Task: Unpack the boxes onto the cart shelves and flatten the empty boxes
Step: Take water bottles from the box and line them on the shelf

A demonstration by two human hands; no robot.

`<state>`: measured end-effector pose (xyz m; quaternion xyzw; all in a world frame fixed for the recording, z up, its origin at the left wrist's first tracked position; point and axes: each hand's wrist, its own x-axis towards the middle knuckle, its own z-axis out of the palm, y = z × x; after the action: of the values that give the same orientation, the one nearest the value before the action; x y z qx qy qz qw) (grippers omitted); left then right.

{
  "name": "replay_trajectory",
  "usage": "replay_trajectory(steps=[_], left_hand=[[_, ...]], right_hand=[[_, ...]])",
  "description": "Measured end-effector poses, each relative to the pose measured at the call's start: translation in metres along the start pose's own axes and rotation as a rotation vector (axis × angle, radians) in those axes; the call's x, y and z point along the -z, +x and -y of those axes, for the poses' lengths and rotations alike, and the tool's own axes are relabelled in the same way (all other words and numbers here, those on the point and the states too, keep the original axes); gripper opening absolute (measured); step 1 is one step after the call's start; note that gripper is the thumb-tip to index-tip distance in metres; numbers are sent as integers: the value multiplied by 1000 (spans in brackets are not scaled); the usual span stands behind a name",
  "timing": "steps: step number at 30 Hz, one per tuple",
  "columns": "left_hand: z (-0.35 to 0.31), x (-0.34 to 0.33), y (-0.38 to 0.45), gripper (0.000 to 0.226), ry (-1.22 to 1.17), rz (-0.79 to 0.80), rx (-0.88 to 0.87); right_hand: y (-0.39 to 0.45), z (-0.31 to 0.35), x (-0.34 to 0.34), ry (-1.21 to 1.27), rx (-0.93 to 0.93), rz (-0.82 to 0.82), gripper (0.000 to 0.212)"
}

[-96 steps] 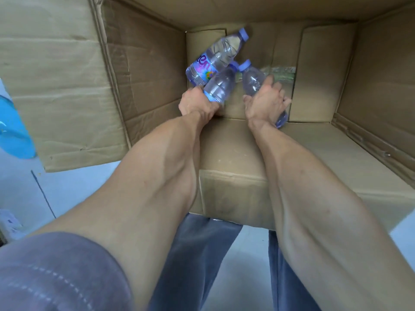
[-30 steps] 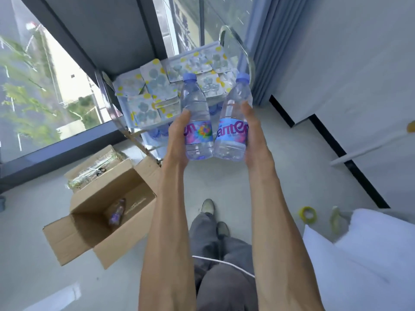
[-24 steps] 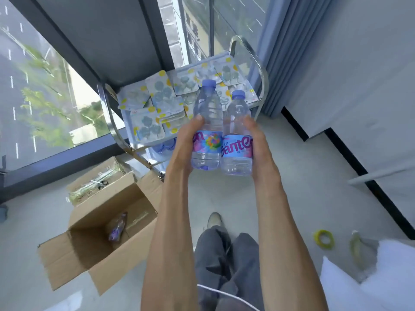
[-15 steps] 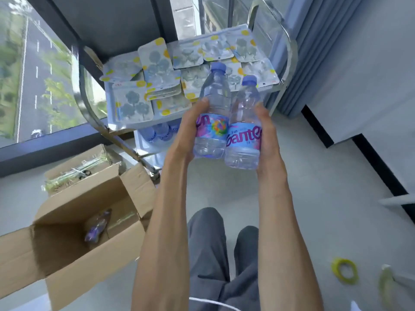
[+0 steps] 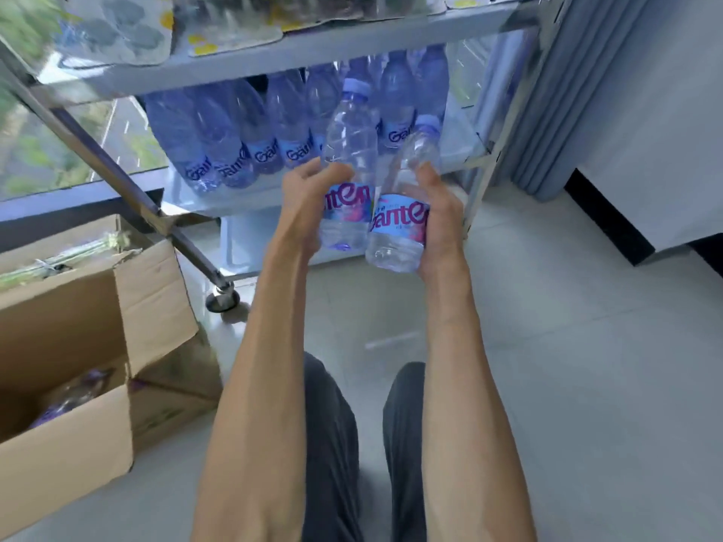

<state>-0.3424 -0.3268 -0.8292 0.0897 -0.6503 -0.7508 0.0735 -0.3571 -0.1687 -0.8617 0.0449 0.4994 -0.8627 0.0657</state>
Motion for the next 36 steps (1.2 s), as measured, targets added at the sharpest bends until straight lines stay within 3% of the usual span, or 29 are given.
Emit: replay_trajectory(steps=[3, 5, 10, 14, 16, 19, 21, 36], left_hand=[[-4, 2, 5, 29, 173, -111, -56], [-1, 0, 12, 43, 266, -170, -72], [16, -23, 36, 52, 442, -413, -133], [28, -41, 80, 61, 484, -524, -121], [31, -49, 101, 63, 476, -583, -110], [35, -58, 133, 54, 408, -624, -153], [39, -58, 145, 50, 389, -628, -219], [69, -58, 161, 61, 588, -723, -249]], right_hand=[[0, 12, 0, -115, 17, -6, 36], [7, 21, -1, -141, 6, -2, 42], [42, 18, -17, -211, 79, -133, 35], [87, 12, -14, -335, 208, -177, 64], [107, 13, -13, -422, 301, -187, 63], [140, 13, -20, -533, 421, -179, 55], [157, 9, -25, -544, 459, -169, 62], [194, -16, -8, -641, 540, -104, 64]])
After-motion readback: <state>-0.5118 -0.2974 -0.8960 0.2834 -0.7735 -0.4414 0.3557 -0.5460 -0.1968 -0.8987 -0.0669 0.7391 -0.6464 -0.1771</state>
